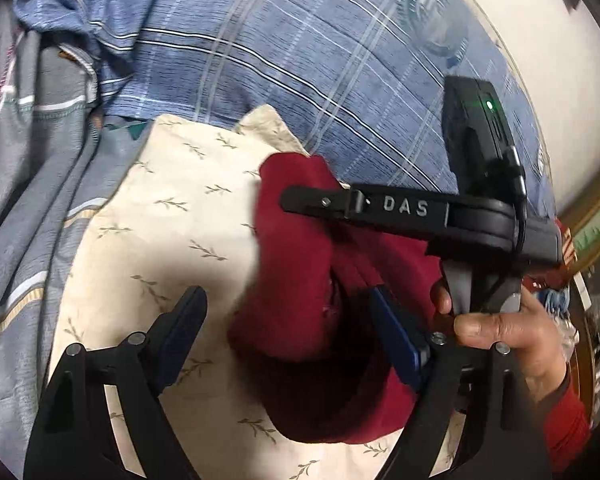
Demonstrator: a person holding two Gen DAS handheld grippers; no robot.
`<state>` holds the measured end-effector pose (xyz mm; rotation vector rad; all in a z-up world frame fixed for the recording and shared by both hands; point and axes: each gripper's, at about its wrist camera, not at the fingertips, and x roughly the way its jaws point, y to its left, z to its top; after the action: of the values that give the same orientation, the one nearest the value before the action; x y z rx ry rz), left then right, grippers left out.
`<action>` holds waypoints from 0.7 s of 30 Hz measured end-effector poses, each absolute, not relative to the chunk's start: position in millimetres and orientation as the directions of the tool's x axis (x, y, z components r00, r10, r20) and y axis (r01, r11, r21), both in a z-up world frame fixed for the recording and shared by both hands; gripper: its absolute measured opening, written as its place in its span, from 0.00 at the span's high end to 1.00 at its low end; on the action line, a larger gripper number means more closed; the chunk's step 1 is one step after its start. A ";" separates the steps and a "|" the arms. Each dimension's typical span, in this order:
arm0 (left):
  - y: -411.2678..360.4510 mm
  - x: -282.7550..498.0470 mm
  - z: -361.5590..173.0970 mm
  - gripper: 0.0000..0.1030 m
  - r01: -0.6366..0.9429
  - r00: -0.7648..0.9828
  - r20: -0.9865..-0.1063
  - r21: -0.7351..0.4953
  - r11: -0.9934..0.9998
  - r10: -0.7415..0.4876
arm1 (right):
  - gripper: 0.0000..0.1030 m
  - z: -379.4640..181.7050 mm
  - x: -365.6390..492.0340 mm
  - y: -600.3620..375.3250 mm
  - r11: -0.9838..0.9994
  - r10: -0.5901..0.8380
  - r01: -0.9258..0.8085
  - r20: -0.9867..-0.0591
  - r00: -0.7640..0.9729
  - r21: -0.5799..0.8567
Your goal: Fold small clothes
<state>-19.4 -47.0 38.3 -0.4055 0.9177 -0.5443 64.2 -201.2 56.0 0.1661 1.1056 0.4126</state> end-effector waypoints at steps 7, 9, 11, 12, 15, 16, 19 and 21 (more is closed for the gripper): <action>-20.8 -20.9 43.3 0.12 0.231 0.536 -0.522 -0.666 0.710 -0.664 | 0.77 51.9 64.1 -199.5 0.902 0.426 -0.242 -0.830 0.360 0.357; -33.2 -20.6 37.6 0.12 0.240 0.499 -0.550 -0.655 0.716 -0.670 | 0.77 50.8 65.5 -201.3 0.896 0.439 -0.233 -0.825 0.355 0.377; -53.2 -21.7 34.5 0.12 0.273 0.464 -0.595 -0.609 0.745 -0.656 | 0.77 52.2 65.3 -204.4 0.890 0.453 -0.229 -0.819 0.351 0.394; -63.6 -22.6 33.1 0.12 0.290 0.453 -0.620 -0.578 0.763 -0.641 | 0.77 53.5 64.8 -205.2 0.888 0.458 -0.228 -0.816 0.352 0.400; -82.9 -23.8 25.1 0.12 0.307 0.455 -0.679 -0.487 0.817 -0.576 | 0.79 60.0 62.8 -207.9 0.882 0.469 -0.238 -0.808 0.357 0.407; -88.1 -22.8 21.1 0.12 0.301 0.462 -0.693 -0.464 0.833 -0.553 | 0.79 61.5 62.5 -208.7 0.882 0.469 -0.239 -0.807 0.359 0.406; -90.4 -19.3 12.7 0.12 0.268 0.458 -0.707 -0.468 0.842 -0.539 | 0.79 61.5 62.0 -208.6 0.885 0.463 -0.238 -0.811 0.359 0.400; -88.8 -19.2 12.8 0.13 0.260 0.465 -0.700 -0.477 0.840 -0.542 | 0.79 60.4 62.6 -206.7 0.889 0.454 -0.240 -0.817 0.355 0.390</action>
<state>-19.2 -88.8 12.8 -0.3243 0.9697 -0.5025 62.6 -206.7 60.4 0.2166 1.1228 0.4532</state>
